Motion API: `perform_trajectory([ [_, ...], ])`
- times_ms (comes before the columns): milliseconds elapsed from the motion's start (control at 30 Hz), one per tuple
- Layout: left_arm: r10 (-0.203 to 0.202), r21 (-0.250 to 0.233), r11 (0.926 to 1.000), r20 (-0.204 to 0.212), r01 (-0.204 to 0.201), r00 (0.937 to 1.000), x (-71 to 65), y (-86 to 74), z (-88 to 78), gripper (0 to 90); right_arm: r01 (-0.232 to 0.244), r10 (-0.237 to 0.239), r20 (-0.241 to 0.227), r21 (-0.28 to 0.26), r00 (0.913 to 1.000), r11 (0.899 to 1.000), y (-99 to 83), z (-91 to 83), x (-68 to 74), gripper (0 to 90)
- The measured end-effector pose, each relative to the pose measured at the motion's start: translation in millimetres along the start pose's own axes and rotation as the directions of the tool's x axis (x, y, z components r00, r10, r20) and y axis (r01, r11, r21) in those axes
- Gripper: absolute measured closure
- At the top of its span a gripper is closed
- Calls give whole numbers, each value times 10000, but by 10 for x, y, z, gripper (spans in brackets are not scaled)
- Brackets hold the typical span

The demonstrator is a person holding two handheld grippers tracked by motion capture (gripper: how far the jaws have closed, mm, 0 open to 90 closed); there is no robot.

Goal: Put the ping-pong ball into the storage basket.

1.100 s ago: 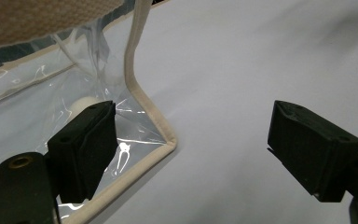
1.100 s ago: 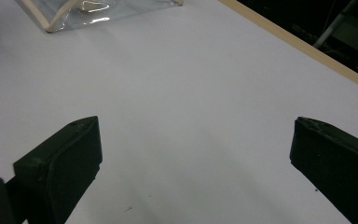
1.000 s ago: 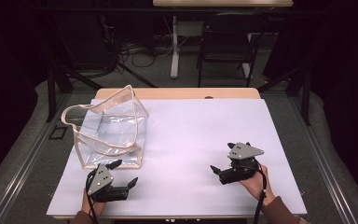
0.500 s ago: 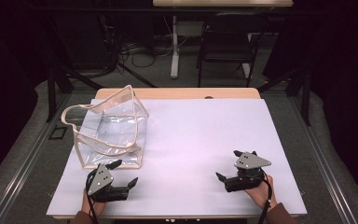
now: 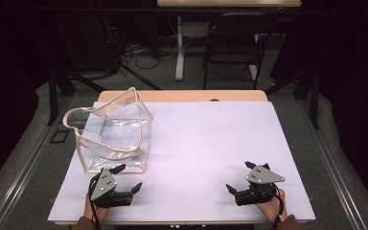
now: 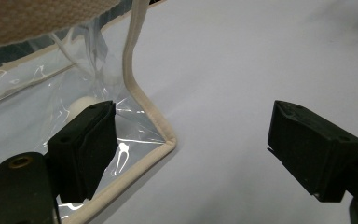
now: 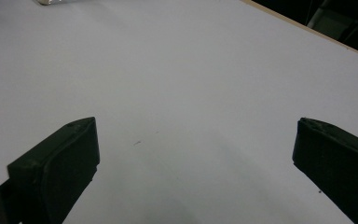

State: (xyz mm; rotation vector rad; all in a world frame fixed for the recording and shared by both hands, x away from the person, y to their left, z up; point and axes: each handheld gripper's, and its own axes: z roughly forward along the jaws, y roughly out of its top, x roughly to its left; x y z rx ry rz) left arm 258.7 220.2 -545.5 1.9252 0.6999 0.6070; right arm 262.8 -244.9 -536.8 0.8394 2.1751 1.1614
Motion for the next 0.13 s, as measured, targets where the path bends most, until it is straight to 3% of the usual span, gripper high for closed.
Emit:
perform_trajectory([
  [133,22,84,10000,-5,-22,10000,6,1,12,159,-48,47,132,96,9999,9999,-43,26,-6,1],
])
